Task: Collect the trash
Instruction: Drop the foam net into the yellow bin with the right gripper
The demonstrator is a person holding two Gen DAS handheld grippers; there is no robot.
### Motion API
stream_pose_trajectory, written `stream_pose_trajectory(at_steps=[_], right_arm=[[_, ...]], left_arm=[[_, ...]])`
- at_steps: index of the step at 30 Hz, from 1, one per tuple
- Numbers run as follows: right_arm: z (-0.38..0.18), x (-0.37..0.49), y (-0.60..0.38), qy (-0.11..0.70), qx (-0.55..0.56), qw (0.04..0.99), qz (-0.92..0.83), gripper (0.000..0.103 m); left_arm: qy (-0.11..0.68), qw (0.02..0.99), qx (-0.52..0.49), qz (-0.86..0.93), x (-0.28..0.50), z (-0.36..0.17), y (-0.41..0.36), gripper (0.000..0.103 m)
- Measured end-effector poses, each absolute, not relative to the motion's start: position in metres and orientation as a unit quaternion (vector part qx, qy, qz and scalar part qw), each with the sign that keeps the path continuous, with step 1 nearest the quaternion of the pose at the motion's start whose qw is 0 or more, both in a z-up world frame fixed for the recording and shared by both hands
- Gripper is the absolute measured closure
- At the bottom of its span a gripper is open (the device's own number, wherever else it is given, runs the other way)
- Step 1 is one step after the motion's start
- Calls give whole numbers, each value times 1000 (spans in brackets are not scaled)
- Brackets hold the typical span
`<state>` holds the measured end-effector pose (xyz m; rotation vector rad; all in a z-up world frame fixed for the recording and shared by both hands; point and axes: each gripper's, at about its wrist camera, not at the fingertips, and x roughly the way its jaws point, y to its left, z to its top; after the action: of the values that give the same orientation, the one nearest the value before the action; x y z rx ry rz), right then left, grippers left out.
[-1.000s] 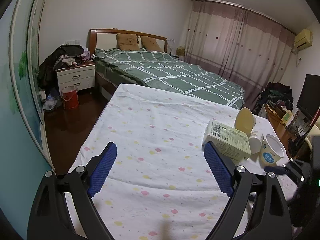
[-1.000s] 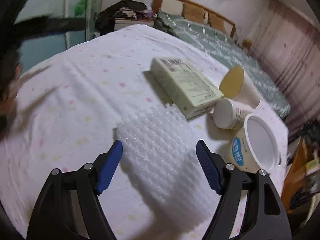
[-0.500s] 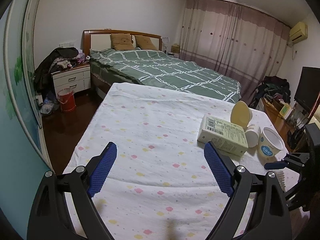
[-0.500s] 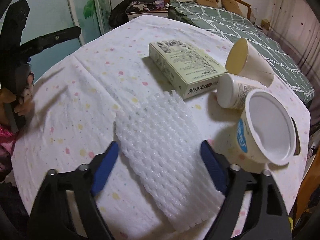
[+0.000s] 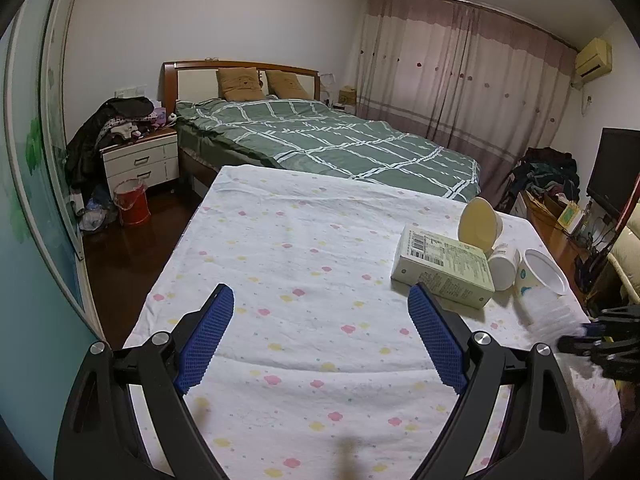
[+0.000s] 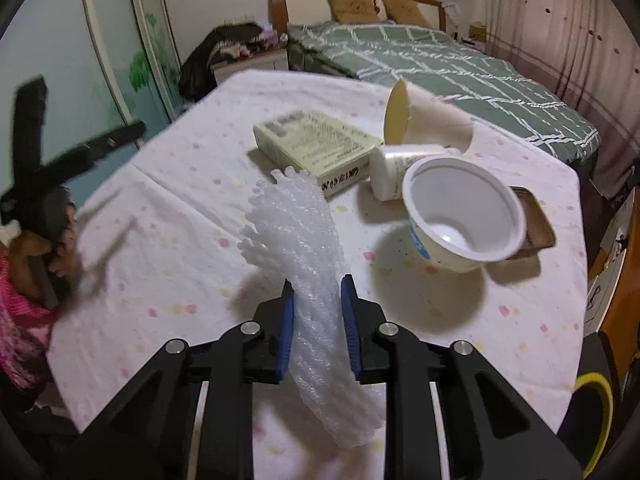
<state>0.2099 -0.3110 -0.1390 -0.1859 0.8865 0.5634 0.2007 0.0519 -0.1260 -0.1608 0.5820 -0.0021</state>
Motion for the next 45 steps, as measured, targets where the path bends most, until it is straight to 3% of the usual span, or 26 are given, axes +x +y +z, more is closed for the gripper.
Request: stream_pose_trajectory(at_steps=[12, 24, 39, 45], right_arm=[[-107, 169, -421, 391, -29, 908, 148, 82], [-146, 168, -548, 419, 14, 907, -34, 81], [-202, 184, -595, 462, 41, 878, -116, 74], [-206, 183, -603, 462, 48, 877, -123, 53]], left_arm=[[286, 956, -72, -4, 199, -125, 48, 15], [293, 954, -62, -11, 204, -128, 42, 15], [302, 952, -40, -29, 208, -132, 28, 15], [307, 950, -30, -42, 209, -133, 21, 15]])
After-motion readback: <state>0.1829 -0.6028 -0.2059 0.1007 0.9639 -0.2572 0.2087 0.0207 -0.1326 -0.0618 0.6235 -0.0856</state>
